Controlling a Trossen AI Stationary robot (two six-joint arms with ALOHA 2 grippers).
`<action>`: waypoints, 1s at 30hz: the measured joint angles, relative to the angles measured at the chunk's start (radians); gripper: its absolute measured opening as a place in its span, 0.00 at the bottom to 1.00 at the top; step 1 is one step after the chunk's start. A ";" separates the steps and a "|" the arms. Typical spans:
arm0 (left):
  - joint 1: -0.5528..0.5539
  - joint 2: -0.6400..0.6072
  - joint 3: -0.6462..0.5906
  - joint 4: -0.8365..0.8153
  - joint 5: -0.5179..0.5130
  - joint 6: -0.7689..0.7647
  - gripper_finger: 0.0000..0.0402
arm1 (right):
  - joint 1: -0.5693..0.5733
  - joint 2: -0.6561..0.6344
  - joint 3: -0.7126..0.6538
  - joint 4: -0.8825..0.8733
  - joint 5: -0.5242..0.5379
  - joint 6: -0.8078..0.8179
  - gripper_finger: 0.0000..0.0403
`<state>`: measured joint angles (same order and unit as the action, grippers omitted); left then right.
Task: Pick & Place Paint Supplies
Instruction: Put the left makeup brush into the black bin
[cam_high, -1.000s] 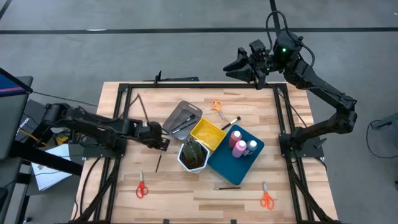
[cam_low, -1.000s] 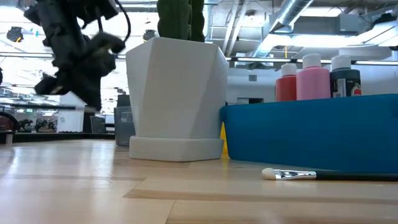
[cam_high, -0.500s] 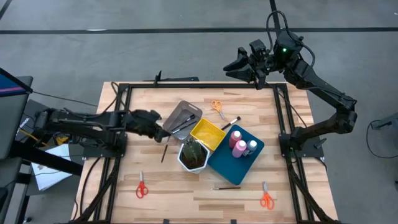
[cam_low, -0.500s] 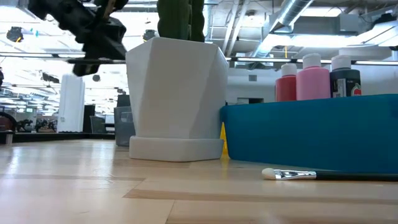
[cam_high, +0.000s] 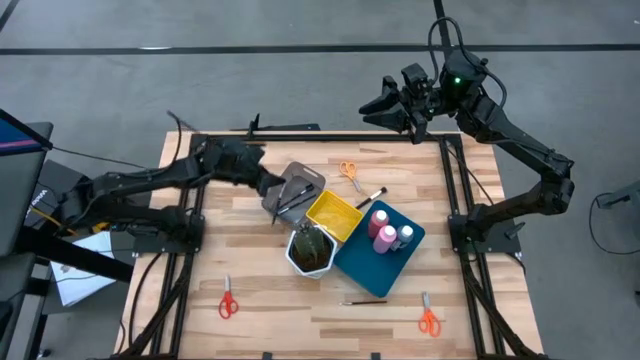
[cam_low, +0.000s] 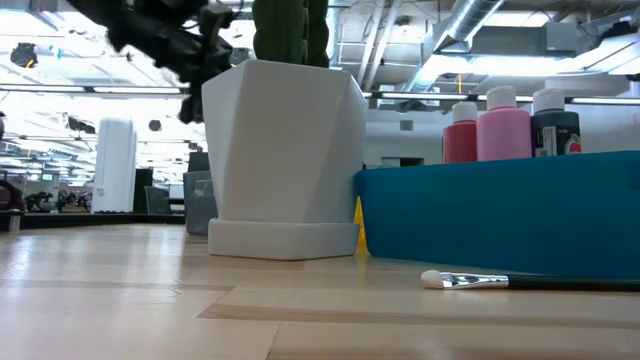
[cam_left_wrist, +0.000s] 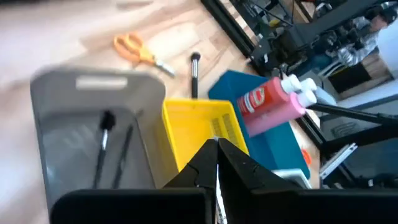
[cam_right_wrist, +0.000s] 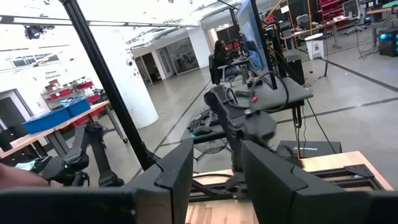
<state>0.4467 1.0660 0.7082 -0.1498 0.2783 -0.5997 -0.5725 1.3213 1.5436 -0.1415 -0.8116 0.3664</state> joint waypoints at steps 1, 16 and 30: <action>0.018 0.030 0.026 0.002 0.024 0.033 0.00 | 0.000 0.000 0.000 0.000 0.000 0.000 0.33; 0.107 0.524 0.540 -0.351 0.147 0.573 0.00 | 0.000 0.000 0.000 -0.002 0.001 0.000 0.33; 0.072 0.669 0.575 -0.484 0.121 0.727 0.00 | -0.003 0.000 0.000 -0.007 0.000 0.011 0.33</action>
<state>0.5191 1.7345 1.2832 -0.6339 0.3989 0.1271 -0.5752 1.3212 1.5436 -0.1490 -0.8112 0.3771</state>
